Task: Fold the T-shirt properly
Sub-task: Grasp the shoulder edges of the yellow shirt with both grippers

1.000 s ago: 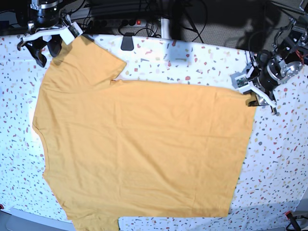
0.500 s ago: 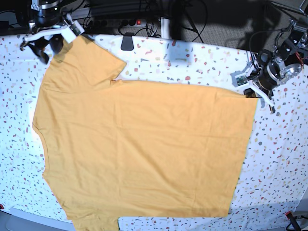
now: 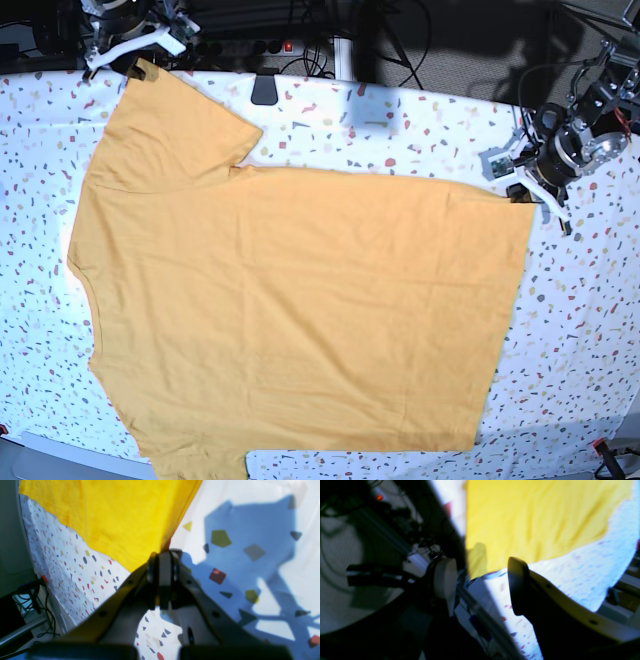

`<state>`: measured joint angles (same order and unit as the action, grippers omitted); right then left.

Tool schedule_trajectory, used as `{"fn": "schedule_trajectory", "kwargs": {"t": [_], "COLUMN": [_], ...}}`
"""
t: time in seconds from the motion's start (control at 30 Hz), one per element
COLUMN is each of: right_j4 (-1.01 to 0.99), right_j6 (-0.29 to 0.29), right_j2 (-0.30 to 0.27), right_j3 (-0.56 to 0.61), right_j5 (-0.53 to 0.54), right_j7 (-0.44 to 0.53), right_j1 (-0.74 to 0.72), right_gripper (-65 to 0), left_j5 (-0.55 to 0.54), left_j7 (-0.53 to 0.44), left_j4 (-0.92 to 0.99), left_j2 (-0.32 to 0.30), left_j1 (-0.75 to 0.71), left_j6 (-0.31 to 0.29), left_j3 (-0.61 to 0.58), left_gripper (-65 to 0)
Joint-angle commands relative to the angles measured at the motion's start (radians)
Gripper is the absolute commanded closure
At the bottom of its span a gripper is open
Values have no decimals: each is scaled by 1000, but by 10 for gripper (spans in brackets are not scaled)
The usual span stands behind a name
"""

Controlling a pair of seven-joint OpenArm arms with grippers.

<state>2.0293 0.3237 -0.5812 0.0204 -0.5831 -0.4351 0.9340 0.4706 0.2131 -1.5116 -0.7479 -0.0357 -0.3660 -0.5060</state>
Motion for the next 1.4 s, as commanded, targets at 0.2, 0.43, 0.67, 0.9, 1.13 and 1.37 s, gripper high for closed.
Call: {"fn": "schedule_trajectory", "kwargs": {"t": [0.2, 0.43, 0.67, 0.9, 1.13, 1.37], "right_j4": [-28, -45, -45, -45, -47, -111], "right_j6": [-17, -66, -95, -43, -8, -9], "right_j2": [8, 8, 14, 38, 39, 39], "right_j3": [-5, -5, -5, 0, 6, 6], "right_j5": [-23, -71, -71, -14, -15, -44], "right_j7": [61, 79, 76, 76, 76, 77], "right_j1": [8, 8, -15, -50, -50, -50], "right_gripper": [-327, -327, -327, -327, -327, -327], "left_j5": [0, 0, 0, 0, 0, 0], "left_j7": [-5, -5, -5, -5, -5, -5], "left_j4": [-6, -6, -6, -6, -6, -6], "left_j2": [-14, -14, -14, -14, -14, -14], "left_j1": [8, 8, 8, 8, 8, 8], "left_j6": [16, 45, 44, 44, 44, 44], "left_j3": [6, 6, 6, 6, 6, 6], "left_gripper": [0, 0, 0, 0, 0, 0]}}
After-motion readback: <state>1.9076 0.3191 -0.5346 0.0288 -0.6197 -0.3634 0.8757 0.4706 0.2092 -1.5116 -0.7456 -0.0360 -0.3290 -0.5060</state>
